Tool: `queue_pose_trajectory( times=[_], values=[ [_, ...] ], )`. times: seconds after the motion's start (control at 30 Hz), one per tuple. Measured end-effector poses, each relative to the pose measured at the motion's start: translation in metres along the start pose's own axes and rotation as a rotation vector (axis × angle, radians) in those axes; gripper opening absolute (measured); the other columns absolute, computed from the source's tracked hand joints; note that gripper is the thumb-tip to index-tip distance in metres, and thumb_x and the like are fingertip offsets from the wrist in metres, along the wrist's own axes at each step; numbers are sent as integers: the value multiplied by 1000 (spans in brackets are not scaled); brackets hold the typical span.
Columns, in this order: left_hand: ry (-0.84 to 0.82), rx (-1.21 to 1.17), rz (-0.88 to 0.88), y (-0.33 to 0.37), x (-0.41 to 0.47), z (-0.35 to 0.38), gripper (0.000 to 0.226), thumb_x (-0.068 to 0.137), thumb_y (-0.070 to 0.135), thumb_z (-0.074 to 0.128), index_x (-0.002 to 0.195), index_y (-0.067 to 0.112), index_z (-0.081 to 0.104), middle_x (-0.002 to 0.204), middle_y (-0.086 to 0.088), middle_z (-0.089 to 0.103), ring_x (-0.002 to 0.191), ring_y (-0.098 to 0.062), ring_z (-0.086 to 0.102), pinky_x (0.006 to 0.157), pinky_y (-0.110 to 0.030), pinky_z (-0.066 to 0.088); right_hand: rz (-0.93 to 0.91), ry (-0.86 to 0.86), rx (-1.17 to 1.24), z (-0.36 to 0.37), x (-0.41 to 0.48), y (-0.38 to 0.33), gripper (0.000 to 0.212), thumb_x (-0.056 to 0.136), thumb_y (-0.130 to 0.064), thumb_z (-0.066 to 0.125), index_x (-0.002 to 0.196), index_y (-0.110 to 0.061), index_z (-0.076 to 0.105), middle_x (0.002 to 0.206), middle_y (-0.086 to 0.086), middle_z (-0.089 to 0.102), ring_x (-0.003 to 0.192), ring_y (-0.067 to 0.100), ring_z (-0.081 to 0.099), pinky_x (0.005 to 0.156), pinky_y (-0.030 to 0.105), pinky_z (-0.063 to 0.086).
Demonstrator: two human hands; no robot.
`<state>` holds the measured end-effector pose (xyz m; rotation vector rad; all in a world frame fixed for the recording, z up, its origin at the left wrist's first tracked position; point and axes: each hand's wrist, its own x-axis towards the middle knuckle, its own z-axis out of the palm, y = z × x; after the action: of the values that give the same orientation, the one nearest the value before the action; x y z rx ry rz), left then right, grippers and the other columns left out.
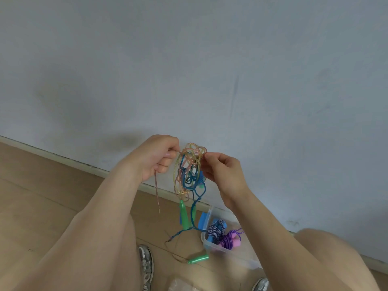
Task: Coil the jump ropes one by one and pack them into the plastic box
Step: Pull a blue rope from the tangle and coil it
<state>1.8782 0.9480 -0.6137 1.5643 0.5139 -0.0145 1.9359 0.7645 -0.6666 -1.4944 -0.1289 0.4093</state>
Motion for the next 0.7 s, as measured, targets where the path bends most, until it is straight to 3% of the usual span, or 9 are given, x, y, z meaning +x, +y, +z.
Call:
queue_pose_trajectory(
  times=[0.13, 0.2, 0.3, 0.37, 0.47, 0.53, 0.6, 0.7],
  values=[
    [100, 144, -18, -7, 6, 0, 23, 87, 5, 52, 70, 18, 43, 56, 0, 34, 47, -14, 16, 45, -21, 14, -47, 136, 4, 1, -1, -6, 28, 108, -17, 46, 99, -1, 67, 85, 10, 79, 76, 20, 74, 72, 32, 58],
    [163, 302, -13, -14, 7, 0, 9, 84, 5, 54, 77, 7, 59, 54, -4, 51, 43, -15, 24, 44, -21, 21, -57, 168, 45, -2, -1, -9, 31, 110, -17, 37, 109, 4, 60, 87, 15, 80, 82, 27, 79, 77, 39, 63],
    [169, 459, 15, -21, 7, 4, 21, 85, 5, 51, 90, 3, 72, 61, -5, 72, 42, -18, 35, 46, -22, 31, -170, 237, -65, -2, -1, -7, 28, 110, -20, 37, 105, -3, 58, 82, 10, 79, 78, 26, 79, 81, 52, 64],
    [188, 598, 26, -22, 6, 6, 28, 87, 5, 49, 89, 11, 77, 63, -2, 74, 53, -17, 50, 49, -24, 35, -268, 312, -205, -3, -1, -6, 25, 110, -22, 40, 100, -10, 60, 78, 2, 78, 73, 17, 77, 80, 52, 62],
    [206, 727, 50, -22, 12, 9, 31, 92, 8, 53, 86, 16, 83, 75, 9, 74, 84, -20, 66, 60, -23, 43, -265, 343, -37, -4, -1, -11, 25, 111, -19, 38, 105, -6, 58, 77, 7, 75, 70, 23, 75, 74, 49, 64],
    [176, 619, -6, -21, 16, 12, 30, 94, 8, 55, 86, 18, 82, 75, 5, 66, 67, -19, 55, 53, -24, 34, -203, 305, 153, -6, -2, -18, 27, 112, -16, 33, 114, 0, 55, 74, 12, 71, 65, 29, 73, 66, 42, 63],
    [91, 328, -109, -17, 14, 15, 22, 95, 7, 56, 90, 12, 77, 69, -2, 59, 52, -16, 40, 51, -23, 33, -142, 228, 282, -9, -3, -24, 30, 112, -14, 29, 122, 3, 52, 70, 12, 69, 61, 30, 70, 60, 38, 62],
    [-21, 42, -169, -10, 9, 16, 17, 99, 17, 60, 101, 7, 73, 67, -1, 58, 50, -12, 39, 52, -26, 38, -73, 133, 344, -14, -3, -30, 27, 112, -11, 29, 117, 0, 53, 62, 7, 62, 61, 28, 69, 62, 35, 62]
  ],
)
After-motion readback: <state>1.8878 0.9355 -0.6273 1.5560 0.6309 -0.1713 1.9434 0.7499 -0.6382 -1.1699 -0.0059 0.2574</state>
